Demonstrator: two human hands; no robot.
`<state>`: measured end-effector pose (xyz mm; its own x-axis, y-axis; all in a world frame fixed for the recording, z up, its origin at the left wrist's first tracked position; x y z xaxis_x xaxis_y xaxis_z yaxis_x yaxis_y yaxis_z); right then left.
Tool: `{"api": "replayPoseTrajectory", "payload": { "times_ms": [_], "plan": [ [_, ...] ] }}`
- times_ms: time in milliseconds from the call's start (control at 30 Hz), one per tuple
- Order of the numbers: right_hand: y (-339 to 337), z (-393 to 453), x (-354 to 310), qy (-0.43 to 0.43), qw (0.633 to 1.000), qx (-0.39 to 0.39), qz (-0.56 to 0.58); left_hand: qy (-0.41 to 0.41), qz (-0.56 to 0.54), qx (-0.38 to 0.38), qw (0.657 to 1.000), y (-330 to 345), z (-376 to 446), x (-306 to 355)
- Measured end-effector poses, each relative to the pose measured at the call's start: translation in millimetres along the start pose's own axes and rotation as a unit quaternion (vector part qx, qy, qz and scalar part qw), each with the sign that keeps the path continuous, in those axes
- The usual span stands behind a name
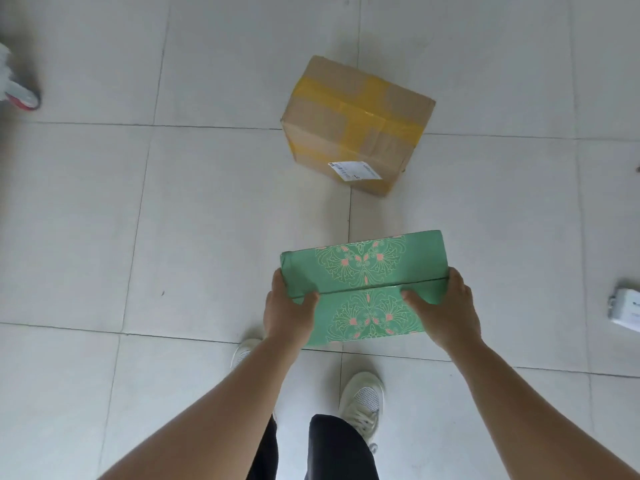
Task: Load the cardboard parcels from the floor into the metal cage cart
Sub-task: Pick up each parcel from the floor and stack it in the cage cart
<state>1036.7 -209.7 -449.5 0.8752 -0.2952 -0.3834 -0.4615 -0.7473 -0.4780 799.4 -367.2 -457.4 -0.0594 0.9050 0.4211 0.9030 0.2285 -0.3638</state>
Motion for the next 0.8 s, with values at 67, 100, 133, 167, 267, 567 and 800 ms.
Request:
{"api": "replayPoseTrajectory", "payload": {
  "times_ms": [67,100,133,167,267,567,800],
  "plan": [
    [-18,-27,-32,-0.026,1.0,0.01,0.014,0.031,-0.011,0.028,0.999,-30,-28,20],
    [-27,-42,-50,-0.042,0.999,0.014,0.018,0.045,-0.021,0.042,0.998,-45,-44,30],
    [-36,-56,-69,-0.059,0.998,0.018,0.023,0.058,-0.034,0.055,0.996,-61,-60,40],
    [-44,-71,-88,-0.078,0.996,0.021,0.027,0.072,-0.049,0.067,0.994,-76,-77,50],
    [-71,-119,-146,-0.132,0.99,0.029,0.031,0.103,-0.109,0.096,0.984,-121,-129,75],
    [-113,-256,-311,-0.271,0.962,0.037,0.014,0.183,-0.253,0.18,0.933,-262,-275,124],
    [-87,-367,-433,-0.373,0.927,0.03,0.002,0.235,-0.31,0.268,0.881,-387,-366,112]
  ]
}}
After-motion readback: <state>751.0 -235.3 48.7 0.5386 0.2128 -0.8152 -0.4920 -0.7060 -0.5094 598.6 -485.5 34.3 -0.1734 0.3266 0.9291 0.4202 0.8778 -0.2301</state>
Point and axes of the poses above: each hand's wrist, its own z-axis towards the middle knuckle, its own y-axis out of the palm, x = y × z, the point moved 8 cm from there along z, towards the middle knuckle, and after that the axes turned 14 degrees about -x, right-handed, at the moved point
